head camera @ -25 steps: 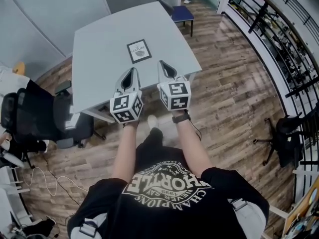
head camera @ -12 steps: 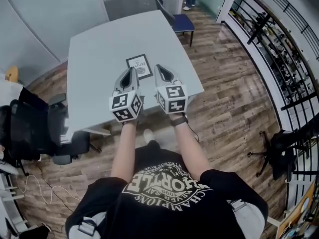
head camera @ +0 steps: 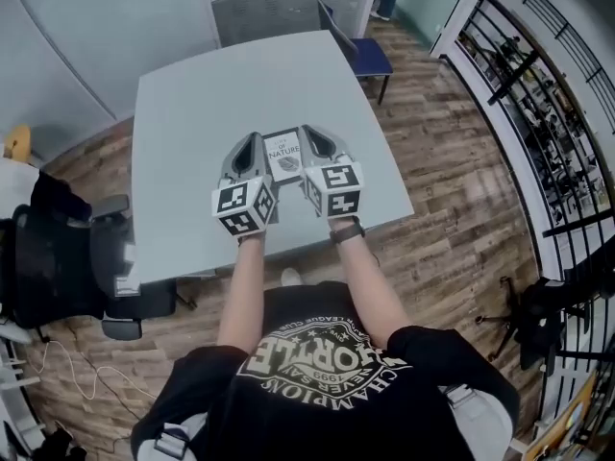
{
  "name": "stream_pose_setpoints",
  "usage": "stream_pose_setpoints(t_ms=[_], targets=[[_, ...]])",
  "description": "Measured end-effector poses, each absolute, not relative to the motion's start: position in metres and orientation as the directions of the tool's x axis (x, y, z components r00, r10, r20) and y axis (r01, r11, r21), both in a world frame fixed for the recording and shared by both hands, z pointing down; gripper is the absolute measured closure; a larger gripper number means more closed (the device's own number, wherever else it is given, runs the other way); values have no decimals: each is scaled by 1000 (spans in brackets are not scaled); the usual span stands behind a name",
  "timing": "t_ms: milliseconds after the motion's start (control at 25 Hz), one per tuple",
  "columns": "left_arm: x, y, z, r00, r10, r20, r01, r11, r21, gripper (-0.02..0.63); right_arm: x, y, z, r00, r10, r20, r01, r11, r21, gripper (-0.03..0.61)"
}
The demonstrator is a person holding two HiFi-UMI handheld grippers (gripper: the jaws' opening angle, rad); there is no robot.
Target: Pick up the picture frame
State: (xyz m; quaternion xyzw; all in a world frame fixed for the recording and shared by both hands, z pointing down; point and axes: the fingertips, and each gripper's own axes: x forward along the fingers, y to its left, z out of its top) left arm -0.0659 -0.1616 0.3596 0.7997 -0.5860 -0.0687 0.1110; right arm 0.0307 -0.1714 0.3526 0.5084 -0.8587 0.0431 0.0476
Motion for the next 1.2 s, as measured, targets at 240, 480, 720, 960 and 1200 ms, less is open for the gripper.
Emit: stream_pose_setpoints(t_ms=[240, 480, 720, 960, 1200], targets=[[-85, -196, 399, 276, -958, 80, -921, -239, 307, 607, 17, -211, 393, -504, -836, 216, -859, 510, -27, 578], [-113, -239, 430, 253, -958, 136, -929, -202, 309, 607, -7, -262, 425, -519, -814, 262, -851, 522, -63, 578], [-131, -296, 464, 236, -949, 209, -932, -161, 324, 607, -29, -326, 458, -547, -771, 326, -829, 555, -77, 578], [-142, -332, 499, 233, -932, 277, -930, -131, 344, 607, -34, -369, 497, -538, -738, 406, -828, 553, -92, 578], [-143, -358, 549, 252, -898, 360, -928, -119, 353, 607, -28, -394, 552, -514, -696, 501, -834, 541, -105, 578]])
